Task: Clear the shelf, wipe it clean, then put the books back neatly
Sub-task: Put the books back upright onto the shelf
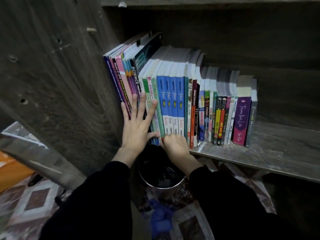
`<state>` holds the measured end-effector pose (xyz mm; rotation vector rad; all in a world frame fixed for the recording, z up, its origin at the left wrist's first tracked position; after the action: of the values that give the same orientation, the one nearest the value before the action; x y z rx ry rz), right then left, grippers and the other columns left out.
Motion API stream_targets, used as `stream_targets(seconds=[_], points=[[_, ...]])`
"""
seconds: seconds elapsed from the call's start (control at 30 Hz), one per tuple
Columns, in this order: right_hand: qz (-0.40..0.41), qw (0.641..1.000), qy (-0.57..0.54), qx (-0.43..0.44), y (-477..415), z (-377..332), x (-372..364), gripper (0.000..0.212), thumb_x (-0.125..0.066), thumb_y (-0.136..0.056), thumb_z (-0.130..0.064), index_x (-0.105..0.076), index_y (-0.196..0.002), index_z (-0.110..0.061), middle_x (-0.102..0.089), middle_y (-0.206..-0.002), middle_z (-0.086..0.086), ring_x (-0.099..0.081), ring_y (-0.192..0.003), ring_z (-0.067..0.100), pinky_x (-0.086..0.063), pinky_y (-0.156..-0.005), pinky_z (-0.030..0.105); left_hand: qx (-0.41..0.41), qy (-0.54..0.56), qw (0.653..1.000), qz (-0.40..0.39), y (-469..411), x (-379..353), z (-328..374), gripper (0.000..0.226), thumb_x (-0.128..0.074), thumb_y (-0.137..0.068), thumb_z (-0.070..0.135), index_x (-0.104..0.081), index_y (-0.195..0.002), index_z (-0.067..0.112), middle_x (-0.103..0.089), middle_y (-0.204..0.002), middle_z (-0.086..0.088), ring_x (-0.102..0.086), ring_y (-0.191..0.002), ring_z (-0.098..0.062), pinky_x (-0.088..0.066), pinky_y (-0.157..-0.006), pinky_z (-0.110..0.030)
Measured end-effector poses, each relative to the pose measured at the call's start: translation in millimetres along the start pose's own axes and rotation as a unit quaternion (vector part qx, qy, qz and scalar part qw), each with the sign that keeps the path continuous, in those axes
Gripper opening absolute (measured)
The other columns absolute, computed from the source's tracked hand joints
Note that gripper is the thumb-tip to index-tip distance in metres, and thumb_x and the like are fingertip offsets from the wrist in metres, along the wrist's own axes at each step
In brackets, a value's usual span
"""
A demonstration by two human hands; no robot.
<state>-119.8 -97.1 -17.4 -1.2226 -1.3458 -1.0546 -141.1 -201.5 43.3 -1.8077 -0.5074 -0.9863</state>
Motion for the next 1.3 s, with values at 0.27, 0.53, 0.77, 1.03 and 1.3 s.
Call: stream_targets(seconds=[0.27,0.53,0.77,1.03,1.3], points=[[-0.028,1.0,0.001,0.003,-9.1,-2.3,-2.2,0.036,-0.046,-0.099,-0.035,-0.061,-0.11,-0.003,-0.065,-0.112,0.016,-0.058,-0.107,0.033,-0.041,-0.083,0.036,0.02,0.026,0.999,-0.01,0.6,-3.4,-6.4,0.147,-0.08,-0.05,0.058,0.027,-0.145,0.027,0.044,-0.145,-0.011,0.036,-0.137,-0.029,0.022,-0.109,-0.054],[0.257,0.947,-0.191,-0.016,40.6,16.2,34.9,0.028,-0.06,-0.091,-0.032,-0.047,-0.07,-0.02,-0.05,-0.066,-0.007,-0.05,-0.062,0.016,-0.028,-0.052,0.026,0.089,0.04,0.994,-0.046,9.5,5.1,12.3,0.143,-0.081,-0.059,0.052,0.029,-0.145,0.02,0.042,-0.146,-0.016,0.03,-0.139,-0.033,0.014,-0.111,-0.059],[0.187,0.941,-0.232,-0.162,62.1,95.3,11.1,0.047,-0.07,-0.083,-0.036,-0.048,-0.119,-0.015,-0.055,-0.096,-0.006,-0.053,-0.083,0.009,-0.046,-0.072,0.022,0.091,0.069,0.989,-0.097,-7.5,10.4,37.3,0.141,-0.072,-0.061,0.066,0.039,-0.138,0.027,0.054,-0.135,-0.019,0.046,-0.127,-0.038,0.021,-0.108,-0.058],[0.019,0.988,-0.114,-0.101,30.7,100.9,19.1,0.051,-0.059,-0.085,-0.047,-0.039,-0.119,-0.015,-0.052,-0.068,-0.001,-0.049,-0.06,0.016,-0.045,-0.056,0.022,0.087,0.088,0.986,-0.11,-12.7,-4.6,34.0,0.148,-0.074,-0.052,0.07,0.04,-0.137,0.029,0.058,-0.13,-0.02,0.051,-0.121,-0.04,0.03,-0.1,-0.059],[0.035,0.986,-0.119,-0.112,35.0,94.2,23.1,0.052,-0.059,-0.087,-0.044,-0.038,-0.123,-0.014,-0.048,-0.07,-0.003,-0.047,-0.06,0.014,-0.05,-0.063,0.027,0.084,0.065,0.992,-0.067,-12.8,-4.9,36.1,0.145,-0.062,-0.05,0.083,0.032,-0.143,0.024,0.052,-0.135,-0.022,0.045,-0.126,-0.043,0.024,-0.103,-0.06]])
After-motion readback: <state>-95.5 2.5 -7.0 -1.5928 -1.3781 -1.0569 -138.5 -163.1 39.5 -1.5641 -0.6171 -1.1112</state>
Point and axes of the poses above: each hand's wrist, its own y-axis away from the middle knuckle, its own x-axis out of the back of the hand, z = x × y, the point moved 6 cm from there along -y, towards the middle knuckle
